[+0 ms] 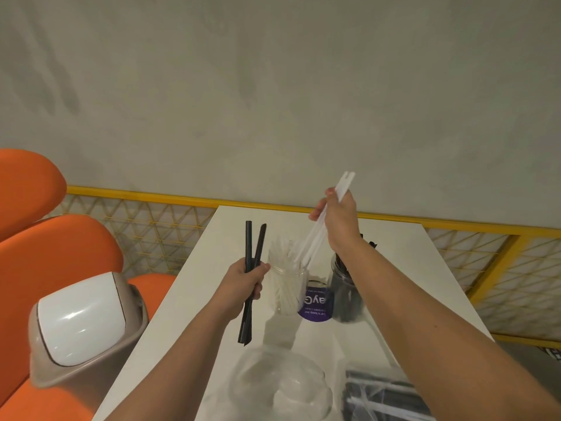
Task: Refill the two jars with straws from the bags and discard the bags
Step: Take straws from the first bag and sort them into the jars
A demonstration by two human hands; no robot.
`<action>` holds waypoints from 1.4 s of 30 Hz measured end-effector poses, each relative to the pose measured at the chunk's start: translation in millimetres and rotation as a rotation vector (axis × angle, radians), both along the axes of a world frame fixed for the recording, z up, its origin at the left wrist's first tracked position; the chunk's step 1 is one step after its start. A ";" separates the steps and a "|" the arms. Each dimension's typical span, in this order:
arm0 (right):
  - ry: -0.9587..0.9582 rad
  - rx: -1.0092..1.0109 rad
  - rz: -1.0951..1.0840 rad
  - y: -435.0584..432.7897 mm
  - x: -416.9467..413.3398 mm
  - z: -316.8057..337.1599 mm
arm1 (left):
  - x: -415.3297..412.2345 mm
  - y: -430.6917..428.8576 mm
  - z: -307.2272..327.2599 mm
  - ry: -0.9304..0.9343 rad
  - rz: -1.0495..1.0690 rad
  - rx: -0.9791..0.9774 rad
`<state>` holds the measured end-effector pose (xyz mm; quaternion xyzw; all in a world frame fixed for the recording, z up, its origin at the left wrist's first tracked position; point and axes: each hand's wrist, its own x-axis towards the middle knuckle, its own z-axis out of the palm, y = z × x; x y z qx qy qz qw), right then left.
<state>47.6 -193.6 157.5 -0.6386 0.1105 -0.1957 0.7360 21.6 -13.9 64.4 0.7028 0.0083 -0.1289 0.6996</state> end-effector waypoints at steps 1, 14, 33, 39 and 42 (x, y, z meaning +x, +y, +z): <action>-0.027 -0.063 0.018 2.4 1.7 -1.2 | 0.8 0.6 -0.5 -0.002 0.014 -0.004; -0.135 -0.378 0.166 31.9 20.3 -57.5 | 4.7 0.9 5.9 -0.052 0.071 -0.013; 0.134 -0.225 0.432 20.5 -20.3 -21.8 | -9.4 -43.7 29.7 -0.205 -0.220 0.067; 0.135 -0.227 0.481 -15.0 -37.0 -1.4 | -13.4 -78.9 41.9 -0.192 -0.351 0.071; 0.081 -0.360 0.354 -38.5 -41.0 4.8 | -12.7 -92.7 37.8 -0.190 -0.324 0.161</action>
